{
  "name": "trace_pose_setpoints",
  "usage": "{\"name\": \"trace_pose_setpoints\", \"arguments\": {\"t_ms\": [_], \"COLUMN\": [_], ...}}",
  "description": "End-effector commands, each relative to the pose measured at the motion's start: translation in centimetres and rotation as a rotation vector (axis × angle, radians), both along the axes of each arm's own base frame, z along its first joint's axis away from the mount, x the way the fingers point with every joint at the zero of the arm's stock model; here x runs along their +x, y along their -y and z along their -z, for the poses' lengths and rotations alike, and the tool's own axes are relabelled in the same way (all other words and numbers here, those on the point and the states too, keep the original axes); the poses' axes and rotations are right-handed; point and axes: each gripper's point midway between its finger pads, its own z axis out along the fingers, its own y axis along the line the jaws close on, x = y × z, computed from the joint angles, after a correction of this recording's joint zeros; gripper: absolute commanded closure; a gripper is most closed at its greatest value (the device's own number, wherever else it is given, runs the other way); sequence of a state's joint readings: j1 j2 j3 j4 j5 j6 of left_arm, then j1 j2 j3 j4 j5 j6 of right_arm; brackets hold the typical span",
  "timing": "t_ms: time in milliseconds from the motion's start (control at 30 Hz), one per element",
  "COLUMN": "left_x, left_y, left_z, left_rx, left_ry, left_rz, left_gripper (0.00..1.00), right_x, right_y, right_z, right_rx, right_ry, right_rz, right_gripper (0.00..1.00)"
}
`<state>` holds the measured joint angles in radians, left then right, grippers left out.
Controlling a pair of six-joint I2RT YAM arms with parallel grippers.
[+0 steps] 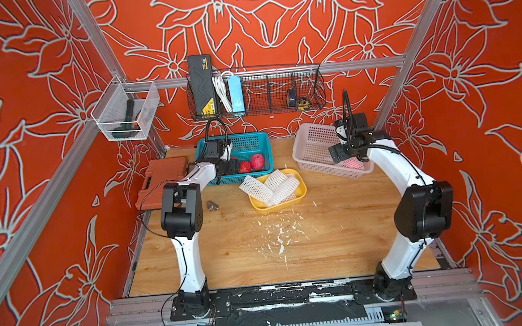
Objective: Remove foam nets from apples
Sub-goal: Place the apple in the basket.
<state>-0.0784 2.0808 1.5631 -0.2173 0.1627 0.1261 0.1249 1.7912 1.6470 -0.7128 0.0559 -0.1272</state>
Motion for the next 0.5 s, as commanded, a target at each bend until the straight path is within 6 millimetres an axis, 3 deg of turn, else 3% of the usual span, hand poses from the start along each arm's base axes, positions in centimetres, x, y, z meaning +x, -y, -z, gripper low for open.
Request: {"name": "trace_pose_setpoints", "arguments": {"t_ms": [0, 233, 467], "left_x": [-0.1, 0.3, 0.2], "left_y": [0.2, 0.1, -0.1], "left_z": [-0.5, -2.4, -6.5], "left_rx": [-0.016, -0.020, -0.001], "left_ry": [-0.007, 0.042, 0.145], "left_rz": [0.005, -0.017, -0.044], "left_gripper": [0.22, 0.13, 0.10], "right_x": [-0.9, -1.6, -2.5], "right_y": [2.0, 4.4, 5.6], "right_z": [0.4, 1.1, 2.5], "right_rx": [-0.037, -0.094, -0.140], "right_ry": [-0.080, -0.187, -0.310], "right_rz": [0.077, 0.111, 0.109], "right_gripper": [0.04, 0.04, 0.06]}}
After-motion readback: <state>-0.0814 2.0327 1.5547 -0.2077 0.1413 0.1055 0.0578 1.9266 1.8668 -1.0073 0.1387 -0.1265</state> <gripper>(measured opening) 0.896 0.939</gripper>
